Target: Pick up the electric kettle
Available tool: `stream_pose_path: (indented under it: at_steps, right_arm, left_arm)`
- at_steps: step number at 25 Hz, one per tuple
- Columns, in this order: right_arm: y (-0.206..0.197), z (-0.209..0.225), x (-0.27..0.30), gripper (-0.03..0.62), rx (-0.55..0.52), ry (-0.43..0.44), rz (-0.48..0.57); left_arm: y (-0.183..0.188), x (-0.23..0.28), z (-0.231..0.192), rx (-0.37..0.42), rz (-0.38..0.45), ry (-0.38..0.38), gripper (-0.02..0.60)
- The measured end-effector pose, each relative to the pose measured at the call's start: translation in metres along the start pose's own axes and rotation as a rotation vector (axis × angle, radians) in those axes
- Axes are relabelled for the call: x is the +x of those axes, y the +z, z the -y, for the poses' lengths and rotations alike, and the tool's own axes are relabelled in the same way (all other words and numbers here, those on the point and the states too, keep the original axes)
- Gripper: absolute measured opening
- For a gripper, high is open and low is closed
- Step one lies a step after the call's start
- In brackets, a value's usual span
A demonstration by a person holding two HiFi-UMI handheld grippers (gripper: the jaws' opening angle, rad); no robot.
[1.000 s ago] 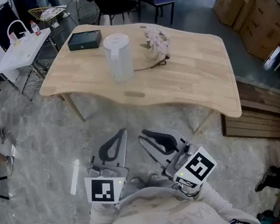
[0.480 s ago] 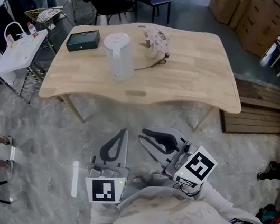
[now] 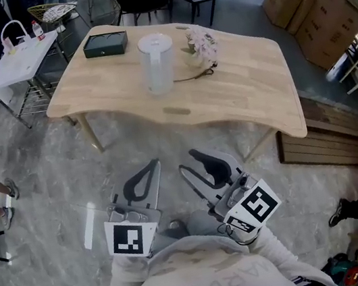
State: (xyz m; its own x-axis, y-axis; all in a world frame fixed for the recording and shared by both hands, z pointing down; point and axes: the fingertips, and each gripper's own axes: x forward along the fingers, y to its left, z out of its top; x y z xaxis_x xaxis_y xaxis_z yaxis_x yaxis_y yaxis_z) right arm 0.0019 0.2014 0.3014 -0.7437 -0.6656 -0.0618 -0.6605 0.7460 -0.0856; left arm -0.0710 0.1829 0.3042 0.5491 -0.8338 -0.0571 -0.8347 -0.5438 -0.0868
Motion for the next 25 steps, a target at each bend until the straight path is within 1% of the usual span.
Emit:
stream_pose_path:
  at_steps: [3,6,9,12,18,25]
  right_arm:
    - [-0.003,-0.002,0.005,0.135,0.0,-0.012,-0.009]
    - [-0.006,-0.007,0.015,0.135,-0.009,-0.006,-0.023]
    - [-0.008,-0.003,0.028,0.135,-0.013,-0.002,-0.029]
    - [-0.011,0.01,0.042,0.135,-0.012,0.004,-0.04]
    - [-0.016,0.05,0.076,0.138,-0.005,0.012,-0.048]
    - [-0.023,0.123,0.12,0.16,-0.006,0.031,-0.077]
  left_arm:
    - [-0.002,-0.007,-0.008,-0.015,0.02,0.008,0.0]
    - [-0.009,-0.014,-0.02,-0.028,0.006,0.02,0.0]
    - [-0.009,-0.011,-0.039,-0.01,0.03,0.041,0.0]
    - [-0.009,0.0,-0.053,0.005,0.05,0.059,0.0]
    - [-0.017,0.034,-0.081,0.0,0.035,0.081,0.0]
    - [-0.02,0.106,-0.112,0.01,0.035,0.109,0.0]
